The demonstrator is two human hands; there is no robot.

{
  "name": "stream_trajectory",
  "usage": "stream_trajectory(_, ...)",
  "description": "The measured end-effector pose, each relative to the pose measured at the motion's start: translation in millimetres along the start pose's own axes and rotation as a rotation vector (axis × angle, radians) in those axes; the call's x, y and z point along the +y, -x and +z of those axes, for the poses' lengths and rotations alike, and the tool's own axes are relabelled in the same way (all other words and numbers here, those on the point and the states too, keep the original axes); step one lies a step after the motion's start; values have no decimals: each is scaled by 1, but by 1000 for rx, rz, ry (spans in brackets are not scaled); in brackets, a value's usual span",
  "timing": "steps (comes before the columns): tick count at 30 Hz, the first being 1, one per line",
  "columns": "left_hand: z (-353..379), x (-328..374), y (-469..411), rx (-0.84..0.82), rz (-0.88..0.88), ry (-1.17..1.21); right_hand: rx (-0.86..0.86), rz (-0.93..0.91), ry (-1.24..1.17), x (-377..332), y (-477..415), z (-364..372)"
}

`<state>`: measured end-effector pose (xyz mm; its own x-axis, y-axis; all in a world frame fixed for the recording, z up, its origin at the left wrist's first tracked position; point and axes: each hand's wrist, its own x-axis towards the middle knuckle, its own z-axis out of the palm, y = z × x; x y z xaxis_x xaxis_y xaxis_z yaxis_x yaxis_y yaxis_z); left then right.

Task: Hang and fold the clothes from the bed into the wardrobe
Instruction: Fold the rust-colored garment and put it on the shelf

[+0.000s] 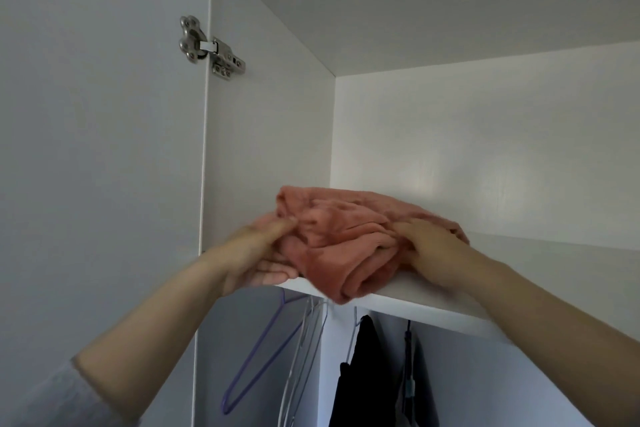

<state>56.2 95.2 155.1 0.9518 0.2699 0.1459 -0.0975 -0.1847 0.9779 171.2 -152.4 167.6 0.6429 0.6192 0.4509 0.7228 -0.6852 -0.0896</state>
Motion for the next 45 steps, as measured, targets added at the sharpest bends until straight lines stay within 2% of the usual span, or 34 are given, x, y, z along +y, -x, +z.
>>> stream_trajectory(2, 3, -5, 0, 84, 141, -185, -23, 24, -74, 15, -5, -10)
stream_trajectory(5, -3, -10, -5, 286, 502, -665, 54, 85, -357, 19, 1, -21)
stream_trajectory(7, -11, -11, -11, 187, 702, -796, 178, 55, -499, 9, 8, -21)
stream_trajectory(10, -20, -13, -27, 74, 823, -1021, 266, -121, -548, -24, 20, -20)
stream_trajectory(12, -21, -12, -36, 111, 930, -1136, 221, -228, -501, -45, 27, -17)
stream_trajectory(14, -18, -7, -39, 128, 1004, -1187, 92, -222, -325, -53, 25, -5)
stream_trajectory(16, -15, -3, -40, 113, 1021, -1219, 30, -143, -154, -51, 22, 6)
stream_trajectory(19, -6, -4, -38, 113, 1014, -1178, 100, -167, -136, -38, 14, 4)
stream_trajectory(23, 5, -9, -38, 118, 978, -1156, 38, -157, -38, -9, -3, -9)
stream_trajectory(26, 11, -12, -43, 44, 909, -1091, 23, -124, 21, 7, -10, -9)
stream_trajectory(38, 7, -8, -101, -61, 718, -1105, -98, -139, -4, 30, -48, 18)
stream_trajectory(45, -1, -14, -149, -3, 601, -1230, -75, -82, -31, 37, -87, 50)
